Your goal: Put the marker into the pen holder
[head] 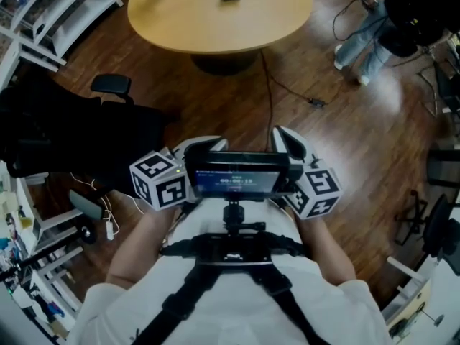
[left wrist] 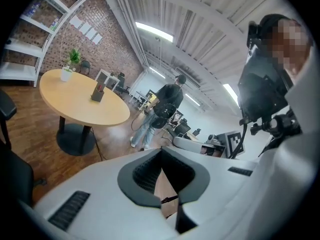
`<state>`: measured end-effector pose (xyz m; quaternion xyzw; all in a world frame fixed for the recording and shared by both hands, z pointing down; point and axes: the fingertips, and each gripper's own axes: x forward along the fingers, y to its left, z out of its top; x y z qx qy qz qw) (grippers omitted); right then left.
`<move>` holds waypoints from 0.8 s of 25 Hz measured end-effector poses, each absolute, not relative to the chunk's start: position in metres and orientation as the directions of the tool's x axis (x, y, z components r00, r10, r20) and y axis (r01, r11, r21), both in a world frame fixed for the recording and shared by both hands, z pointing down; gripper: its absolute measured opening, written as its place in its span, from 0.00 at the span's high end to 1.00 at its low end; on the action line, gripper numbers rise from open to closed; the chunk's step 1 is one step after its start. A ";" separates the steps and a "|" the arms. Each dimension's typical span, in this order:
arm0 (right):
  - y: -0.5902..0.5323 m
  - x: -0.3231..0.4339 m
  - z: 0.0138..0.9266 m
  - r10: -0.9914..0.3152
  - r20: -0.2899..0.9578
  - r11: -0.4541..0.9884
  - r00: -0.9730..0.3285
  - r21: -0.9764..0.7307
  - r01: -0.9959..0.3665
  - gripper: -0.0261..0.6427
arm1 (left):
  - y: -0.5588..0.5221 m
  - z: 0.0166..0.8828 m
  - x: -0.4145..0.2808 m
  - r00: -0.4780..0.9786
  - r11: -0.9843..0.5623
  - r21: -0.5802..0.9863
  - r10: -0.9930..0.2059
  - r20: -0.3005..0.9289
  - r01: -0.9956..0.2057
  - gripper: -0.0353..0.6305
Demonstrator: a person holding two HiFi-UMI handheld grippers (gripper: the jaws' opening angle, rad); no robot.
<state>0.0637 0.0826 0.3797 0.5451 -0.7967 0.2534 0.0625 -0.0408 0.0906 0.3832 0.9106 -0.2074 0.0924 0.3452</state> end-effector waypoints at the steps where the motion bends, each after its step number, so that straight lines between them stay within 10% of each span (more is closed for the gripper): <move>1: 0.084 0.062 0.381 -0.836 0.377 0.280 -0.399 -0.333 -0.900 0.97 | 0.091 0.383 -0.042 0.899 -0.676 0.593 -0.309 0.310 -0.437 0.95; 20: 0.091 0.057 0.370 -0.831 0.373 0.311 -0.412 -0.303 -0.901 0.97 | 0.101 0.387 -0.035 0.913 -0.683 0.607 -0.274 0.303 -0.406 0.95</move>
